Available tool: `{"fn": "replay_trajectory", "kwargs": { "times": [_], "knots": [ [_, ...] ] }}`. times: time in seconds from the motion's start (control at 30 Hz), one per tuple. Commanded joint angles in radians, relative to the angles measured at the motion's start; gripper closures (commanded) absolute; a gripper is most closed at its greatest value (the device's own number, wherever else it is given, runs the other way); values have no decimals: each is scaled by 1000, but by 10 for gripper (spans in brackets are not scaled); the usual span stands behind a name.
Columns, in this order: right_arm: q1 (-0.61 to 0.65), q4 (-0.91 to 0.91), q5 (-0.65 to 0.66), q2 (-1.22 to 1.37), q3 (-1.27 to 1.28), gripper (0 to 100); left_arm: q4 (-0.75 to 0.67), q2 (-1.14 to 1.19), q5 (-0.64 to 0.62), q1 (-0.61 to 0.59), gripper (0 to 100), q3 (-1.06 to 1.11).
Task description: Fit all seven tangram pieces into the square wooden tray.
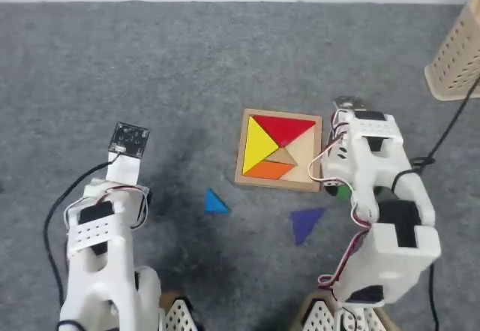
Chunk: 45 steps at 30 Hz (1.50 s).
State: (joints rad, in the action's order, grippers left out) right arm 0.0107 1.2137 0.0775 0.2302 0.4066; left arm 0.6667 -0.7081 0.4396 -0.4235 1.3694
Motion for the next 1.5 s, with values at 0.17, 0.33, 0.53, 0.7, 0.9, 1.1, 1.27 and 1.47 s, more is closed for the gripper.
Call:
{"fn": "replay_trajectory", "kwargs": {
  "times": [0.17, 0.33, 0.53, 0.7, 0.9, 1.1, 1.27, 1.47],
  "knots": [
    [-4, -44, 14, 25, -20, 842, -23, -32, -15, 8, 823, -4],
    [7, 24, 34, -50, -124, 924, -23, -32, -15, 8, 823, -1],
    [124, 173, 173, -130, -402, 943, -23, -32, -15, 8, 824, 1],
    [237, 232, 275, -25, -592, 942, -23, -32, -15, 8, 824, 1],
    [246, 255, 276, 200, -729, 942, -23, -32, -15, 8, 824, 1],
    [223, 312, 249, 234, -752, 943, -23, -32, -15, 8, 825, 1],
    [111, 381, 175, 110, -723, 943, -23, -32, -15, 8, 825, 1],
    [-8, 278, 178, -90, -427, 943, -25, -32, -15, 8, 825, 1]
  ]
}}
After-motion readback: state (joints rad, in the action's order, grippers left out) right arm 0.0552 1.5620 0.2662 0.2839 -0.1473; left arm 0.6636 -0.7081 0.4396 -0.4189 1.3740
